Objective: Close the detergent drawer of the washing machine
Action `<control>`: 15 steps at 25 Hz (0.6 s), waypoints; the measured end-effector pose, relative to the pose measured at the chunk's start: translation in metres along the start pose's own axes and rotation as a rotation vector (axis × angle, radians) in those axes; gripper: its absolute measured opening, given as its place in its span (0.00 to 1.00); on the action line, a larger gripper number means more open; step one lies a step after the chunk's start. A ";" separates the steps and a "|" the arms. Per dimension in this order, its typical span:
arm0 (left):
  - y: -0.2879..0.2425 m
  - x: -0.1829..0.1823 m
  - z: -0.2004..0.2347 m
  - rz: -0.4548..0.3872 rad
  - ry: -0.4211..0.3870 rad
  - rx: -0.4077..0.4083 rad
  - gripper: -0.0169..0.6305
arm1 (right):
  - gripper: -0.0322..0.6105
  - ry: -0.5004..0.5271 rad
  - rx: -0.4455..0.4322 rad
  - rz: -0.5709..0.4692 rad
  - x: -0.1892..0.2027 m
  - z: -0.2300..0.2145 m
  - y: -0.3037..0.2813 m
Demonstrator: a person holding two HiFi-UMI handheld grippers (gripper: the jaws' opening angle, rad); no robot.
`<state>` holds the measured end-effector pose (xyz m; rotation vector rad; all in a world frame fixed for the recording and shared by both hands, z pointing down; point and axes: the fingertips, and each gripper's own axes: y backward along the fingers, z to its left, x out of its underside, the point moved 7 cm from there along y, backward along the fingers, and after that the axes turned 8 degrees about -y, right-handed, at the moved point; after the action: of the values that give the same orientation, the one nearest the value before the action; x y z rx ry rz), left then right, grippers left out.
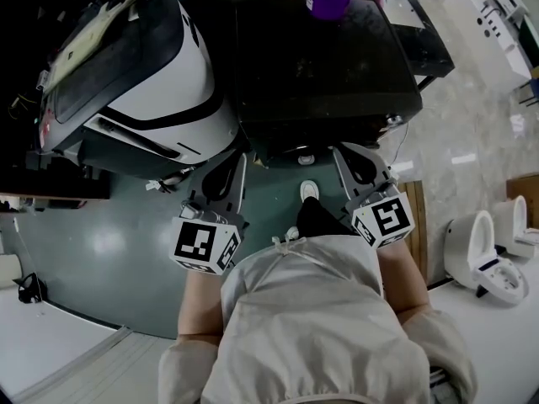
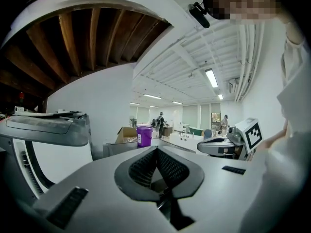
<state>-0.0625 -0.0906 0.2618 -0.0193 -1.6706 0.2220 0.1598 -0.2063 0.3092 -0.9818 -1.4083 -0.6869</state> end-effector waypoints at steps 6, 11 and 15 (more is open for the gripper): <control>-0.004 0.000 0.006 0.004 0.014 0.009 0.05 | 0.05 0.026 -0.009 -0.002 -0.007 0.003 -0.004; -0.010 0.005 0.006 0.019 0.018 0.020 0.05 | 0.05 0.039 -0.021 0.001 -0.007 0.003 -0.010; -0.014 0.009 0.007 0.025 0.028 0.016 0.05 | 0.05 0.046 -0.023 0.007 -0.003 0.004 -0.014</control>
<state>-0.0685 -0.1041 0.2723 -0.0316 -1.6412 0.2531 0.1452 -0.2102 0.3079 -0.9826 -1.3585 -0.7175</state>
